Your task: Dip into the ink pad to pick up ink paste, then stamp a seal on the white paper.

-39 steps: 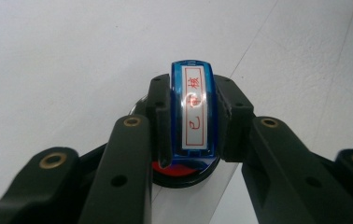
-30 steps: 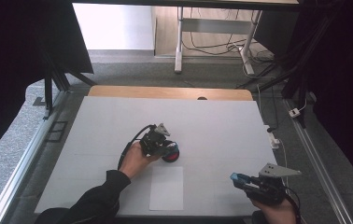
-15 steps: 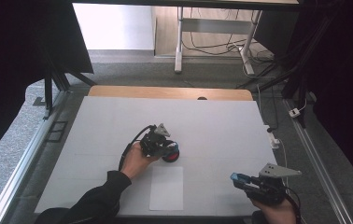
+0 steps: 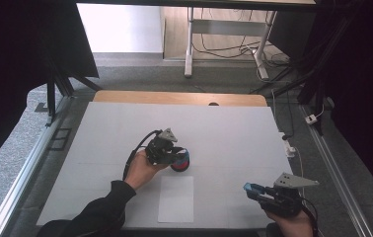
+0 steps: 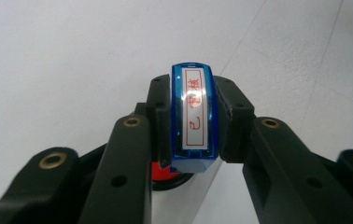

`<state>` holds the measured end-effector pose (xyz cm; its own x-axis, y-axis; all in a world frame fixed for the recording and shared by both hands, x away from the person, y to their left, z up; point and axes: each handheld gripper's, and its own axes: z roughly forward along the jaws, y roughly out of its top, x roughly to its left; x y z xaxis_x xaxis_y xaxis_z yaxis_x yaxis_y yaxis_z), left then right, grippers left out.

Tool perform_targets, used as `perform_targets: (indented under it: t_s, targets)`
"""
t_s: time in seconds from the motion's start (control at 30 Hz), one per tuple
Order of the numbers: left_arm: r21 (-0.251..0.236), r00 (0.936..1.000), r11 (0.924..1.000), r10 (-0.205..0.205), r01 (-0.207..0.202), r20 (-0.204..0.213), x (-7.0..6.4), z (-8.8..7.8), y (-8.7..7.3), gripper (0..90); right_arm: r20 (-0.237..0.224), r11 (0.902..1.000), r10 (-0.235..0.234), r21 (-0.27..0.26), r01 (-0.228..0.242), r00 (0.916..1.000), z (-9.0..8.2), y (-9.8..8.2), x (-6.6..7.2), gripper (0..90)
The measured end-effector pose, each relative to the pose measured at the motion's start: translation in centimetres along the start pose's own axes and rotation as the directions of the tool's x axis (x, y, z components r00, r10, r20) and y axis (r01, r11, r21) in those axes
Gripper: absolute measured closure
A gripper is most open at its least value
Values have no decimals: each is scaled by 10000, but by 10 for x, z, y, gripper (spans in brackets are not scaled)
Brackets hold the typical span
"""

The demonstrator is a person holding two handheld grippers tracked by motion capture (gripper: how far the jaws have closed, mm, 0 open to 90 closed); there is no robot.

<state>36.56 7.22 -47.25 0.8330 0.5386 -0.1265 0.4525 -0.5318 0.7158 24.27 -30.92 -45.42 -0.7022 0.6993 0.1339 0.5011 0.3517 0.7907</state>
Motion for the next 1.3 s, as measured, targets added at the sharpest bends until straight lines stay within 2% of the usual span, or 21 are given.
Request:
perform_targets:
  t_s: [0.5, 0.8, 1.3]
  targets:
    - [-80, 9989, 9999, 87, -84, 457, -9, -21, 0, 702, 8, 10000, -27, 24, 27, 10000, 0, 0, 0, 682]
    - [-289, 9985, 9996, 73, -58, 542, -16, -36, -1, 702, -59, 10000, -83, -20, 83, 9999, -1, 0, 1, 682]
    - [-217, 9982, 9995, 228, -216, 551, -30, -53, -10, 701, -63, 9999, -145, -14, 145, 9999, -1, 0, 1, 682]
